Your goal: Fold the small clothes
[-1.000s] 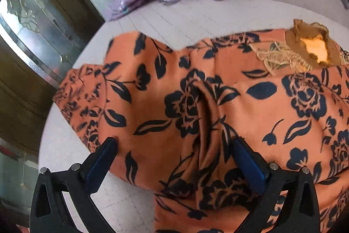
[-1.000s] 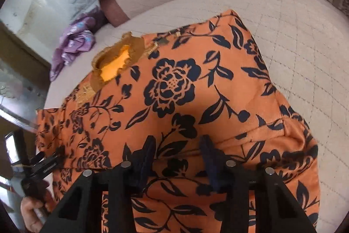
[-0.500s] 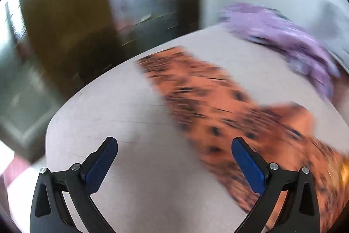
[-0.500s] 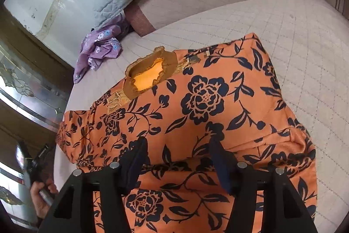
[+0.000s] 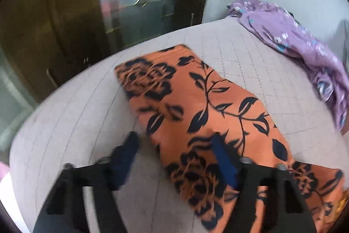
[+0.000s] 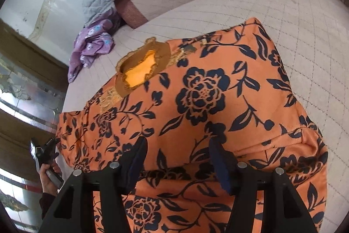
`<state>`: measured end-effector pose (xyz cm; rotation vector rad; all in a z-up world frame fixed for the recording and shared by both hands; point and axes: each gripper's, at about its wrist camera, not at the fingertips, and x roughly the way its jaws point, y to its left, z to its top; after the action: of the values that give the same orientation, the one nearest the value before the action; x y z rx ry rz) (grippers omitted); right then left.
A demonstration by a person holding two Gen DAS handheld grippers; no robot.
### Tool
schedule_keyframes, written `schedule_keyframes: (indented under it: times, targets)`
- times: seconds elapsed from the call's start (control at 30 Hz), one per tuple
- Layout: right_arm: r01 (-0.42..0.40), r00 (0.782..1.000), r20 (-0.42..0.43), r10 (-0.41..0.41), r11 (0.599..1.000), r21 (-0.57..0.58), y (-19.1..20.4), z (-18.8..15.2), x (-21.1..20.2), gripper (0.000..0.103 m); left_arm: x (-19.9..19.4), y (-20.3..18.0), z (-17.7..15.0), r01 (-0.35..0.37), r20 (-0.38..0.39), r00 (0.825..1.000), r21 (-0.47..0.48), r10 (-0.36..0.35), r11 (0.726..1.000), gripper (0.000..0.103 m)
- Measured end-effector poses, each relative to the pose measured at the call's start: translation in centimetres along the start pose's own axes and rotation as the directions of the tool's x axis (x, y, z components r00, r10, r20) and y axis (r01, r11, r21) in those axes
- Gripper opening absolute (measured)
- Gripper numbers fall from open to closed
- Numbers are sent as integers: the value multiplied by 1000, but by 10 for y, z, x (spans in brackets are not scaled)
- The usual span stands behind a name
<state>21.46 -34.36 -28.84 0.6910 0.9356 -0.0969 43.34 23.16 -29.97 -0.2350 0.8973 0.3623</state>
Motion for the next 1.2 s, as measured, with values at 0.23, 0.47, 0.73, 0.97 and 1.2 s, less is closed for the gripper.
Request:
schedule_keyframes:
  times: [0.23, 0.47, 0.73, 0.97, 1.2]
  targets:
    - [-2, 1000, 29, 1, 999, 39, -8, 9, -4, 62, -15, -19, 8, 65, 79, 995, 36, -68, 997, 6]
    - [-42, 993, 110, 32, 994, 97, -19, 12, -38, 62, -106, -73, 2, 182, 199, 955, 188, -219, 965, 6]
    - [-85, 980, 193, 52, 982, 168, -41, 14, -73, 62, -242, -190, -72, 357, 166, 862, 471, -479, 806, 6]
    - [-98, 970, 241, 40, 968, 231, -65, 15, -89, 62, -303, -282, -176, 531, -135, 783, 654, -608, 539, 21]
    - [-135, 975, 204, 88, 964, 228, -63, 12, -87, 71, -313, -231, -178, 440, -15, 830, 632, -557, 638, 83]
